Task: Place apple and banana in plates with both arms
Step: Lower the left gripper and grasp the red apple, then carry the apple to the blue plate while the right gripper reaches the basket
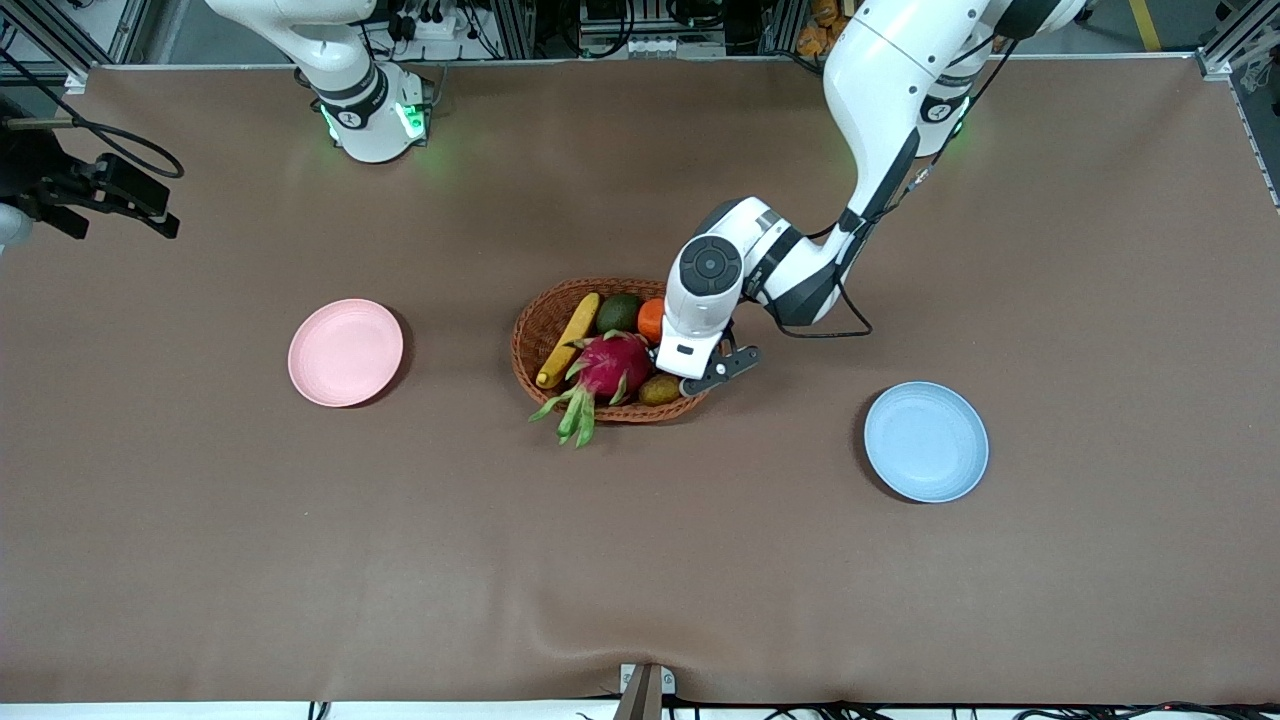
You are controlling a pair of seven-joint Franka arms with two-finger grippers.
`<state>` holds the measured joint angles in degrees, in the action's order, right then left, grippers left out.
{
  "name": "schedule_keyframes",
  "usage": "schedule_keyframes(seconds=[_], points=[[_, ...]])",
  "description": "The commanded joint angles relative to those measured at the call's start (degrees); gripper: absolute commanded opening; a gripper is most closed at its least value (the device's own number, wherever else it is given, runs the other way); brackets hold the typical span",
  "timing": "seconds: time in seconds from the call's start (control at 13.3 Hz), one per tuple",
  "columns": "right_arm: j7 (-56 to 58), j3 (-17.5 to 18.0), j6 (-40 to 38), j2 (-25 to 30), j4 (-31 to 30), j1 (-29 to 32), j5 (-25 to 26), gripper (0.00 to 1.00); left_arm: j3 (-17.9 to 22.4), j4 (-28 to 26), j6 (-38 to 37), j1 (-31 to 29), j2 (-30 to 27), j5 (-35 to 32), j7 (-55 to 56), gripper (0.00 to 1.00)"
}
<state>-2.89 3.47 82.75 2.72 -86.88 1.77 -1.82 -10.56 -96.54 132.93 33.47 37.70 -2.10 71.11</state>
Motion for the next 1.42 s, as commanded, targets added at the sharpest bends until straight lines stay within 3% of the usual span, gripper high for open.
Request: schedule_keyframes(seconds=[0.0,0.45,0.75,1.12,1.35], points=[[-0.27,0.04,-0.66,-0.52,1.01,0.43,-0.99,1.0,0.54,0.21,-0.03,0.81,-0.78,-1.32,1.93,0.0],[-0.18,0.04,-0.58,-0.52,1.19,0.34,-0.99,1.0,0.45,0.39,-13.82,-0.42,-10.96,-1.24,2.11,0.0],[1.13,0.22,-0.14,-2.27,1.28,0.16,-0.81,1.0,0.36,0.56,-19.28,-4.72,-16.68,-1.24,-2.18,0.0],[5.18,0.48,-0.66,-3.77,0.93,-1.24,-0.2,1.0,0.36,0.3,-26.75,-15.17,-20.99,-1.15,-17.28,0.0],[-1.03,0.48,-0.49,-4.74,-1.17,-2.82,-1.95,1.0,0.36,0.21,-27.64,-21.76,-21.27,-1.24,-25.37,0.0]])
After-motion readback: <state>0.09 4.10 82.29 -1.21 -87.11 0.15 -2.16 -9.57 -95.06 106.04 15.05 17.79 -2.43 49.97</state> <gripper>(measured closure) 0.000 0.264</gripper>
